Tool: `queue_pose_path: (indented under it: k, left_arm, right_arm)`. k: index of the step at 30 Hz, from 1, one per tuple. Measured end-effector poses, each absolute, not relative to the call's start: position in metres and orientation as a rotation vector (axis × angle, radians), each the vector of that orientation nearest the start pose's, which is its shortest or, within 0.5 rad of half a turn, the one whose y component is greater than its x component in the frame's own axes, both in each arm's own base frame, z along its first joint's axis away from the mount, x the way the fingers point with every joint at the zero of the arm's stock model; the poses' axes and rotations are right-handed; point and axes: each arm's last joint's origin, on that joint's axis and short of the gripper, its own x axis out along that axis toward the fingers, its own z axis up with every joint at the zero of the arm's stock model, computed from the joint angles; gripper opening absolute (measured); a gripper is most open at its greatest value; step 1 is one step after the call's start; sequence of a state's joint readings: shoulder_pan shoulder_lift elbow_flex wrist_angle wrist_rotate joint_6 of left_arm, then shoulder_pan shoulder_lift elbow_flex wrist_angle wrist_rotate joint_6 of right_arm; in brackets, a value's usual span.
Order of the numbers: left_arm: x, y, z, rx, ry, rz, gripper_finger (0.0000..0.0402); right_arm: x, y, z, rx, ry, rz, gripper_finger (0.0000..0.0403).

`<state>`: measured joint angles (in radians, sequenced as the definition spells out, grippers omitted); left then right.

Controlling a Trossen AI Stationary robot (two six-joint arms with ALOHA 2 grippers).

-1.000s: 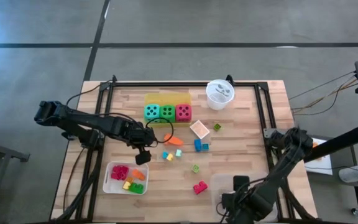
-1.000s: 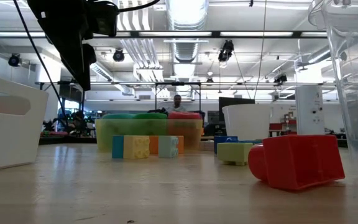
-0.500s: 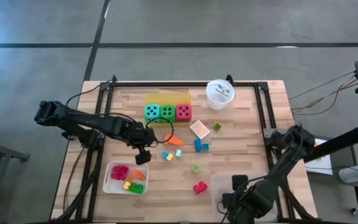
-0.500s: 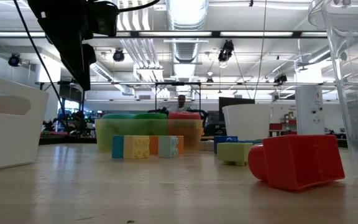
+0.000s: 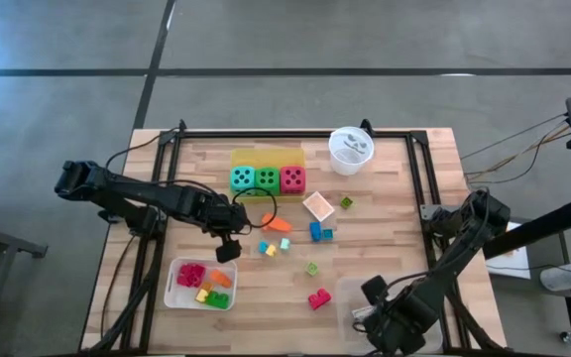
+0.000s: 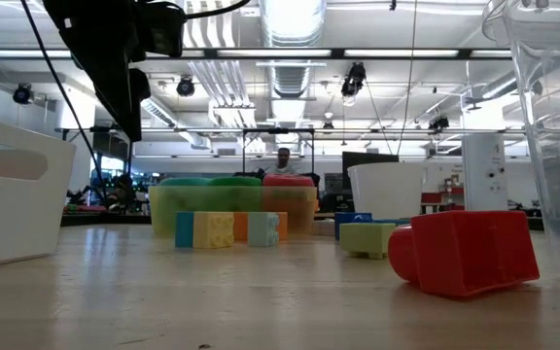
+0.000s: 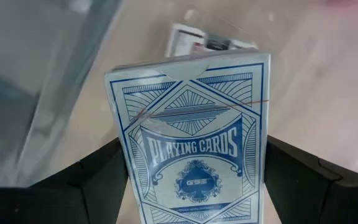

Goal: Pick & Place Toys
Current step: Put the blue deck of cards into the transparent bin

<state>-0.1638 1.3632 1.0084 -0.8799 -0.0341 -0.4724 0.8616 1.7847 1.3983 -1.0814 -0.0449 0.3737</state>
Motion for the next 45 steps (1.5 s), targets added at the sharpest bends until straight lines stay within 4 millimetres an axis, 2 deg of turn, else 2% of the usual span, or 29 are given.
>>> queue_pose_path:
  k: [7, 14, 19, 30, 45]
  left_arm:
    - [0.245, -0.039, 0.242, -0.289, 1.226, 0.179, 0.0367]
    - [0.245, -0.039, 0.242, -0.288, 1.226, 0.178, 0.0367]
    - [0.245, -0.039, 0.242, -0.288, 1.226, 0.178, 0.0367]
    - [0.245, -0.039, 0.242, -0.288, 1.226, 0.178, 0.0367]
    - [0.245, -0.039, 0.242, -0.288, 1.225, 0.178, 0.0367]
  right_arm:
    - [0.218, 0.256, 0.229, -0.627, 1.373, 0.782, 0.0304]
    - [0.215, 0.252, 0.221, -0.882, 1.302, 0.993, 0.0304]
    - [0.213, 0.249, 0.214, -0.995, 1.27, 1.093, 0.0304]
    - [0.22, 0.254, 0.203, -1.015, 1.122, 1.11, 0.0304]
    - [0.219, 0.249, 0.178, -1.029, 1.094, 1.07, 0.0304]
